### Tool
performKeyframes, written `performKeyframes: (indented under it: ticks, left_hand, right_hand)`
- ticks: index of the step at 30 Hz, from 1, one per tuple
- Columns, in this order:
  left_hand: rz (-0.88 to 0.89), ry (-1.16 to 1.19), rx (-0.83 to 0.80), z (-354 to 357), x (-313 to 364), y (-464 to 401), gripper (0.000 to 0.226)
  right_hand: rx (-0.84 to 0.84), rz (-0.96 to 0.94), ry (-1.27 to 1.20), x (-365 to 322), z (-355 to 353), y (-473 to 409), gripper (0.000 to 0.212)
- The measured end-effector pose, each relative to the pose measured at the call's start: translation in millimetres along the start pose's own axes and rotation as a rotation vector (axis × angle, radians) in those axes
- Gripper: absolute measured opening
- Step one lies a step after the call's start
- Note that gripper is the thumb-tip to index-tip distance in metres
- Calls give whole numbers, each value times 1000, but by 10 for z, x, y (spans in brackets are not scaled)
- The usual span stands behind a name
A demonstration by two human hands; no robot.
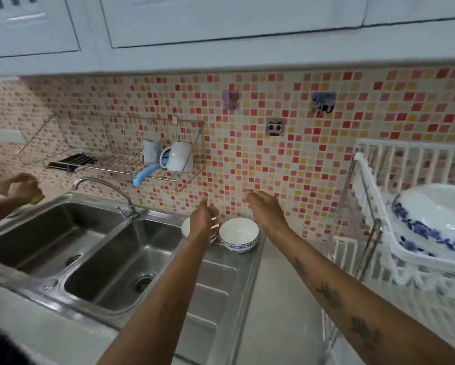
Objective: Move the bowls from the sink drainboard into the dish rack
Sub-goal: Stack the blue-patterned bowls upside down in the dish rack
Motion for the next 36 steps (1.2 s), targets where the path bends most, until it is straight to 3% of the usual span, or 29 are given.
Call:
performKeyframes:
  ticks: [5,12,18,28,32,36]
  left_hand:
    - [-147,4,-21,-182,-441,-476,47]
    - [-251,47,-82,-111,-876,-846,60]
    - [-289,221,-66,-21,-1117,-1041,67]
    - [-278,354,-53,148,-1471,-1471,47]
    - [-282,304,-65,197,-1482,-1488,48]
    - [-318,232,-61,251,-1530,-1640,48]
  right_hand:
    - [105,323,-43,946,83,-458,53]
    - [82,457,8,1629,145,-863,62]
    - [66,487,-36,1892,180,-1110,62]
    - [86,552,-232,2211,446,-1274,49]
    - [100,492,-182,2216,535,-1453,45]
    - [67,483,-78,2262,549,-1610,56]
Point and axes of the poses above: each hand's wrist, its own y-axis away from the middle knuckle, its own z-axis out of the palm, x = y × z, the point moved 7 cm from there along -y, towards the middle knuckle, and after that the axes turned 2 degrees about -x, right-handed, at the moved point
